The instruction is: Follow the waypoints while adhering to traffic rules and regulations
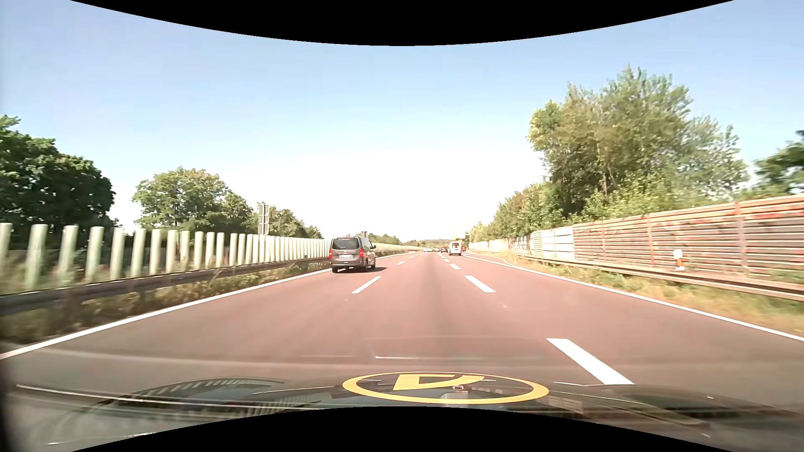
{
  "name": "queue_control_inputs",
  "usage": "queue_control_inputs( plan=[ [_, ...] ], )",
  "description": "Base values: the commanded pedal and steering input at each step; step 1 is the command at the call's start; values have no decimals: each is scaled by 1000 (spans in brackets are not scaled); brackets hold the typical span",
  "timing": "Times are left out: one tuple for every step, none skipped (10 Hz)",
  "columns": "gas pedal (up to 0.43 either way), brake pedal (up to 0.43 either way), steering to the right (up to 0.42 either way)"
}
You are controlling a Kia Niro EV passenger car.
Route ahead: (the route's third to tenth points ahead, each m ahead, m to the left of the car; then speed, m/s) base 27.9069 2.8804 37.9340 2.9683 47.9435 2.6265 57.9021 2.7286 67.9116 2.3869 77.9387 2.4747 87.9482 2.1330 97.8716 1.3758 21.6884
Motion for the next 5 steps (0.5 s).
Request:
queue_control_inputs(
  plan=[
    [228, 0, 1],
    [220, 0, 1],
    [209, 0, 0],
    [209, 0, 0],
    [220, 0, 0]
  ],
)
